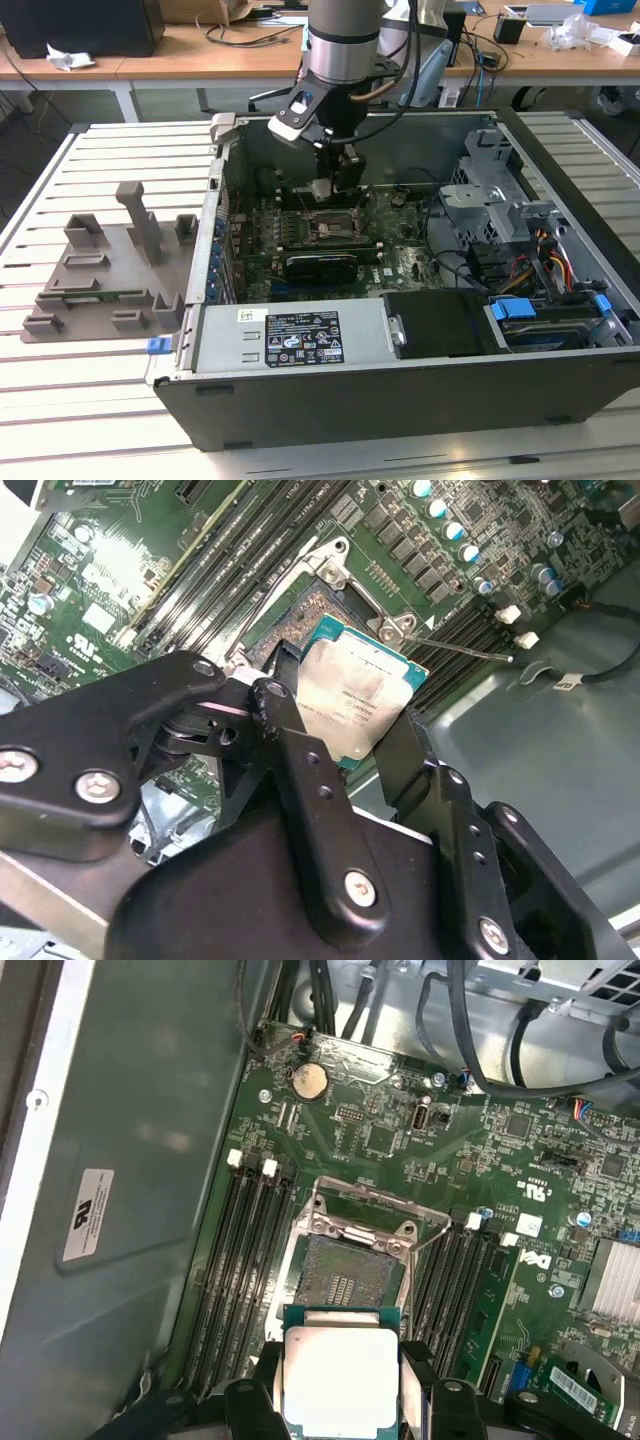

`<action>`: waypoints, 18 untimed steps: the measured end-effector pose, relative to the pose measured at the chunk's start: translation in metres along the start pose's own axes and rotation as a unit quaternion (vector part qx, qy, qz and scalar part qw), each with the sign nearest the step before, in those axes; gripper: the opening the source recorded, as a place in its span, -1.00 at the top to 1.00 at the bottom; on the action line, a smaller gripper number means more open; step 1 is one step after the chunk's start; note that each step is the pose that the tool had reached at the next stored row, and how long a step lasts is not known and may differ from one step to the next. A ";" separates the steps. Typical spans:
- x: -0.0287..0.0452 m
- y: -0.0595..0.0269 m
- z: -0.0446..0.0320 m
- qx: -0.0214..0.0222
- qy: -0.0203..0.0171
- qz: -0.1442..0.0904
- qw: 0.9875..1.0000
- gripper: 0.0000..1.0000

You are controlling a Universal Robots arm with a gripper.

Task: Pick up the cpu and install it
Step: 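Place the cpu into insertion slot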

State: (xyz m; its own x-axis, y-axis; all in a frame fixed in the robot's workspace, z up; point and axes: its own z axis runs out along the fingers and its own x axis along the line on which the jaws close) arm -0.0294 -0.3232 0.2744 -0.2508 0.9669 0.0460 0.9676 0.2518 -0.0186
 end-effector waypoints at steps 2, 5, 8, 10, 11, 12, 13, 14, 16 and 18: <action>0.0000 0.0000 0.0000 0.000 0.000 0.008 1.000 -0.09; 0.0000 0.0000 0.0000 -0.001 0.000 0.023 1.000 -0.09; 0.0000 0.0000 0.0001 -0.002 0.000 0.048 0.999 -0.09; 0.0000 0.0000 0.0001 -0.002 -0.002 0.059 0.998 -0.09; 0.0000 0.0000 0.0001 -0.002 -0.003 0.064 0.998 -0.09; 0.0000 0.0000 0.0002 -0.002 -0.004 0.070 0.998 -0.09; 0.0000 0.0000 0.0001 -0.002 -0.005 0.078 0.997 -0.09; 0.0000 0.0000 0.0002 -0.002 -0.006 0.084 0.996 -0.09; 0.0000 0.0000 0.0002 -0.002 -0.007 0.095 0.995 -0.09; 0.0000 0.0000 0.0003 -0.003 -0.007 0.110 0.994 -0.09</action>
State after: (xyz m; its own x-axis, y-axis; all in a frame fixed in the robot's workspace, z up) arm -0.0294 -0.3232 0.2741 -0.0325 0.9991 0.0277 0.9992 0.0331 -0.0210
